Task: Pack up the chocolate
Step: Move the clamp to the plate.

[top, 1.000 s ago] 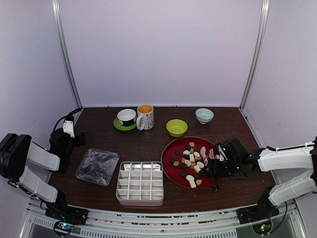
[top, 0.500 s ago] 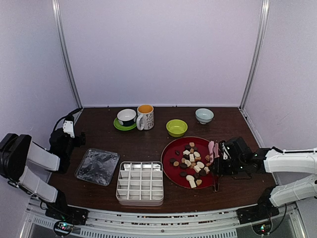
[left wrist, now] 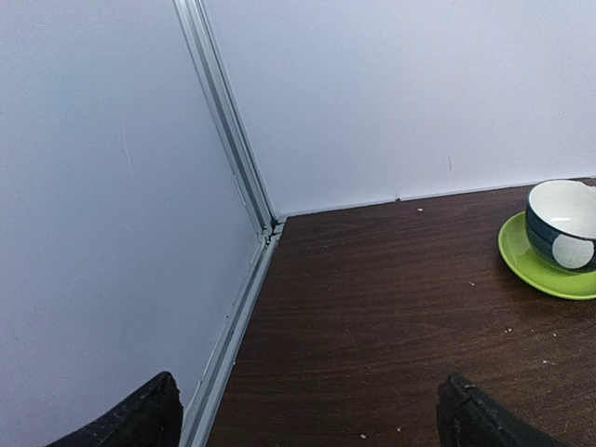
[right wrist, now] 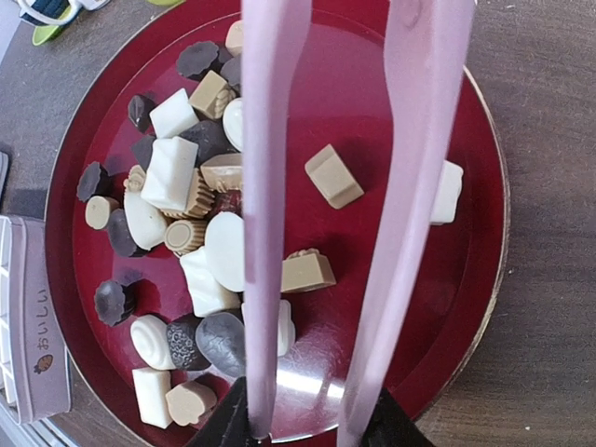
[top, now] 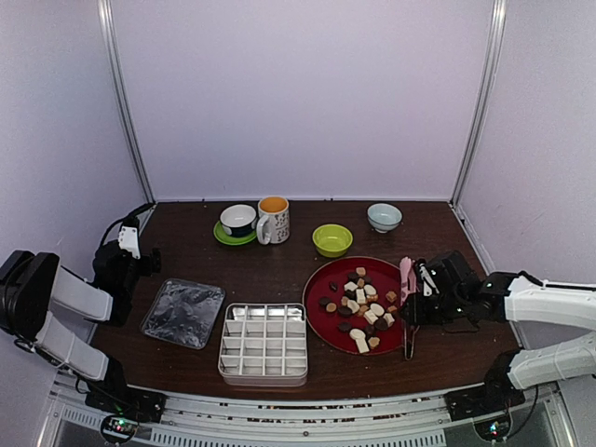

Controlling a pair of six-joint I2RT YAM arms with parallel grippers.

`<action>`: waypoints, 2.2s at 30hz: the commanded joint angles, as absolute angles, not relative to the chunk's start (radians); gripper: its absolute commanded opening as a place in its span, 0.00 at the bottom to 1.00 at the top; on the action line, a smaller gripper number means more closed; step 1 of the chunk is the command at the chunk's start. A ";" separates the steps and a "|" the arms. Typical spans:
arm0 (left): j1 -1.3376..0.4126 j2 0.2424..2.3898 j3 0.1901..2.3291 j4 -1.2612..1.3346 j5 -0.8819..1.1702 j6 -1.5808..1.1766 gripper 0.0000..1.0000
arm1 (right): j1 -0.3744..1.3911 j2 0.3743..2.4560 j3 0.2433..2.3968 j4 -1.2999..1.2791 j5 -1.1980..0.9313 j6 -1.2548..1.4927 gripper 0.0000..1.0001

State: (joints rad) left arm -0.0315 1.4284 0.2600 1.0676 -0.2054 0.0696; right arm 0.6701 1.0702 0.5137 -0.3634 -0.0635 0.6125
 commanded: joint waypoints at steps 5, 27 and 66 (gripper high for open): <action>-0.023 1.427 0.276 1.092 -0.211 0.069 0.98 | 0.674 1.074 0.602 -0.571 0.031 0.514 0.39; -0.023 1.427 0.276 1.092 -0.212 0.069 0.98 | 0.711 1.287 0.620 -0.405 0.110 0.485 0.44; -0.023 1.427 0.276 1.091 -0.211 0.068 0.98 | 0.757 1.234 0.668 -0.470 0.257 0.527 1.00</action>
